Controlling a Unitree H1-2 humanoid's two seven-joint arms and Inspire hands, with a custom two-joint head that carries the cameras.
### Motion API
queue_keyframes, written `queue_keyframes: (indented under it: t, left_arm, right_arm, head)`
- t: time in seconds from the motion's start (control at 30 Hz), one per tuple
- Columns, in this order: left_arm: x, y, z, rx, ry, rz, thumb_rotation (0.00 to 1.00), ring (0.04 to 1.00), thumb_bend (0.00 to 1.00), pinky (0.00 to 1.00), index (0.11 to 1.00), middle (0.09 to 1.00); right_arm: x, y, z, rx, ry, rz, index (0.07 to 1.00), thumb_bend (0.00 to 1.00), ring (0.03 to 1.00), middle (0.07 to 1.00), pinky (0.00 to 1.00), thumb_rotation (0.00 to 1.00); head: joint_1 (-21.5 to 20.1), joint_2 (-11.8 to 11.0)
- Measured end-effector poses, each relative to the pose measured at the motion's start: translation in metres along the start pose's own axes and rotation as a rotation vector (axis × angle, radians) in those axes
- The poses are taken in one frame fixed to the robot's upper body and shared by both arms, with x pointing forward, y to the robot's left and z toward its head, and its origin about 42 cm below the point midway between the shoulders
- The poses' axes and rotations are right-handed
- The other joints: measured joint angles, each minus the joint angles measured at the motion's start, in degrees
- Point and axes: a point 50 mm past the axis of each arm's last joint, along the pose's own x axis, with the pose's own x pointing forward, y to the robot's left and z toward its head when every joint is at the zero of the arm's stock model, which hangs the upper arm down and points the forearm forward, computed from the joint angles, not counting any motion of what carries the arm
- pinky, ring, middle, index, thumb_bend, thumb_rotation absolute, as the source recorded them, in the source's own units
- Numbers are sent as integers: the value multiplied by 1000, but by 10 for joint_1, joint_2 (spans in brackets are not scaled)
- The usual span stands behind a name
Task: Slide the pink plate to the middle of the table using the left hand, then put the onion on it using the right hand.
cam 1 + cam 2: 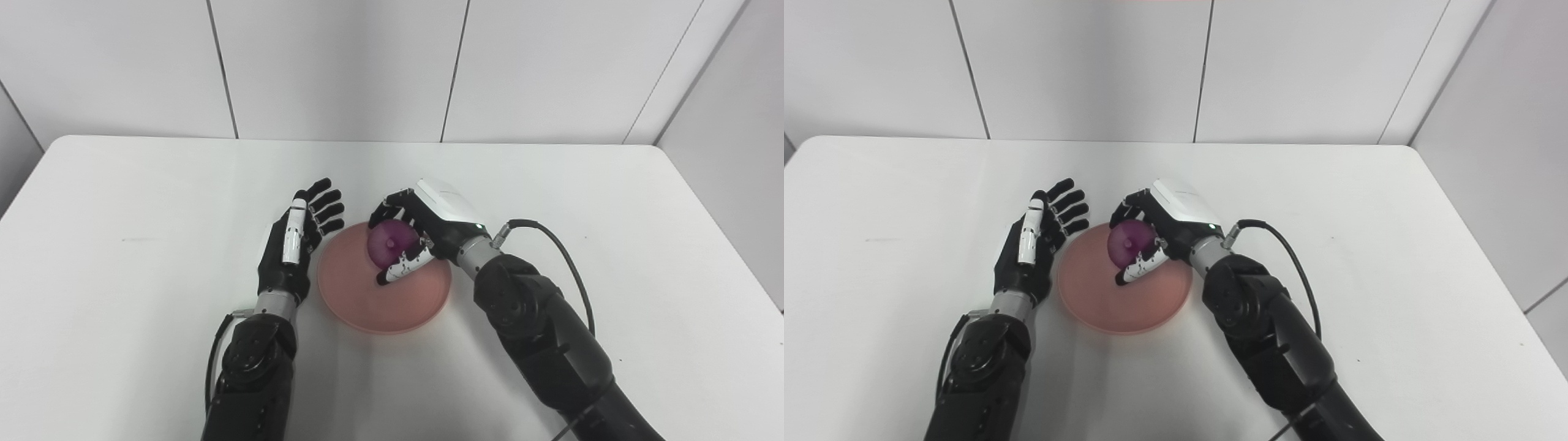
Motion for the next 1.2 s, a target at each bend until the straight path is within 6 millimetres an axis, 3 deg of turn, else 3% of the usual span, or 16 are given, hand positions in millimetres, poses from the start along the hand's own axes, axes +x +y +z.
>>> queue_keyframes:
  t: [0.23, 0.9, 0.93, 1.03, 1.1, 1.2]
  left_arm:
    - [0, 0, 0, 2, 0, 0, 1000, 788, 365, 748, 776, 793]
    - [-1, -1, -1, 3, 0, -1, 1000, 784, 372, 745, 774, 790]
    - [-1, -1, -1, 3, 0, -1, 1000, 782, 374, 742, 774, 789]
    - [-1, -1, -1, 4, 0, -3, 1000, 788, 375, 747, 782, 796]
    - [-1, -2, -1, 4, 0, -3, 1000, 785, 375, 745, 779, 794]
    - [-1, -2, -1, 4, 0, -3, 1000, 782, 377, 741, 775, 791]
  right_arm:
    - [1, 12, -3, 6, 15, 35, 490, 519, 446, 538, 355, 139]
    - [3, 21, 1, 11, -30, 14, 491, 523, 467, 568, 347, 145]
    - [3, 21, 2, 7, -30, 12, 601, 809, 496, 595, 366, 181]
    - [0, 24, 3, 10, -28, 25, 668, 899, 474, 586, 343, 214]
    - [-2, 26, 4, 8, -25, 45, 721, 958, 588, 675, 473, 276]
    - [-5, 25, 8, -5, -34, 63, 766, 996, 666, 734, 569, 314]
  head:
    - [0, 0]
    - [1, 1]
    - [0, 1]
    - [0, 1]
    - [0, 2]
    - [0, 3]
